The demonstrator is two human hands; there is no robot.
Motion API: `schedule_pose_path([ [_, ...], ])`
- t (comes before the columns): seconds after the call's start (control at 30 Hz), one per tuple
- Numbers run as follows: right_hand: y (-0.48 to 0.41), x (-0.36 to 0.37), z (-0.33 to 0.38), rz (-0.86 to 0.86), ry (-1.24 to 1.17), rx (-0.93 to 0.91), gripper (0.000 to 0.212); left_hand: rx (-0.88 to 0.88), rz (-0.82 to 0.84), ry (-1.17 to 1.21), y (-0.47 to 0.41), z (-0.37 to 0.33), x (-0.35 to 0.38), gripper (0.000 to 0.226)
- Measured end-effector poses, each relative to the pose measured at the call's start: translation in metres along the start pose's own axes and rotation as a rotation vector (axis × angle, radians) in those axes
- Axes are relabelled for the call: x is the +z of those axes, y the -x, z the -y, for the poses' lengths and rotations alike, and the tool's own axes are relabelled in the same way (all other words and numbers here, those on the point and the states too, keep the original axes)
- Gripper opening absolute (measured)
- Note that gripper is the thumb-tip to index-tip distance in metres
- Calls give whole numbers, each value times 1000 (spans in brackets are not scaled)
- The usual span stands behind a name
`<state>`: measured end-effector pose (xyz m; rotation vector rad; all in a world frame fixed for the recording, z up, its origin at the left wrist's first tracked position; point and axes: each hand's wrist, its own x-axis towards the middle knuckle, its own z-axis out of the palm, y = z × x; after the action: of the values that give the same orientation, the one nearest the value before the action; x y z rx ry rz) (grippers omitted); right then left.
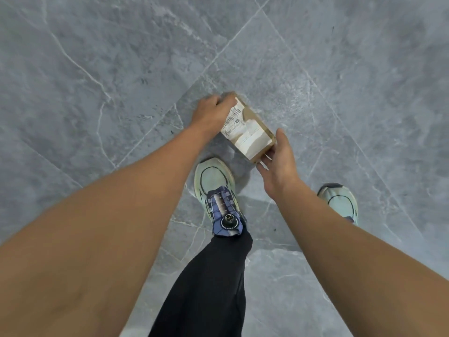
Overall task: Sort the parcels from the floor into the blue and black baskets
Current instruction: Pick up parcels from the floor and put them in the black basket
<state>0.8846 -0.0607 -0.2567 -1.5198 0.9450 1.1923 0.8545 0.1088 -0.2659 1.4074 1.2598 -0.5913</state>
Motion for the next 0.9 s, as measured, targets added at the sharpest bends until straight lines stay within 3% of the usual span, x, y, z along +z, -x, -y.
schedule_pose_path([
  [0.23,30,5,28,25,-47,-14,55,24,-18,96,12,11,-6,58],
  [0.43,121,-9,87,48,89,-142,40,48,-10,295,114,-46,-38,40],
  [0.57,212,-11,133,70,174,-243,32,53,-63,390,197,-91,-67,80],
  [0.63,259,-11,155,93,225,-309,33,75,-98,441,244,-117,-83,88],
  [0.77,358,-14,196,179,333,-442,40,152,-154,561,343,-167,-116,63],
  [0.87,430,-18,224,253,389,-521,40,212,-204,638,417,-199,-136,60],
  [0.9,455,-19,232,280,405,-550,40,234,-232,658,442,-208,-142,47],
])
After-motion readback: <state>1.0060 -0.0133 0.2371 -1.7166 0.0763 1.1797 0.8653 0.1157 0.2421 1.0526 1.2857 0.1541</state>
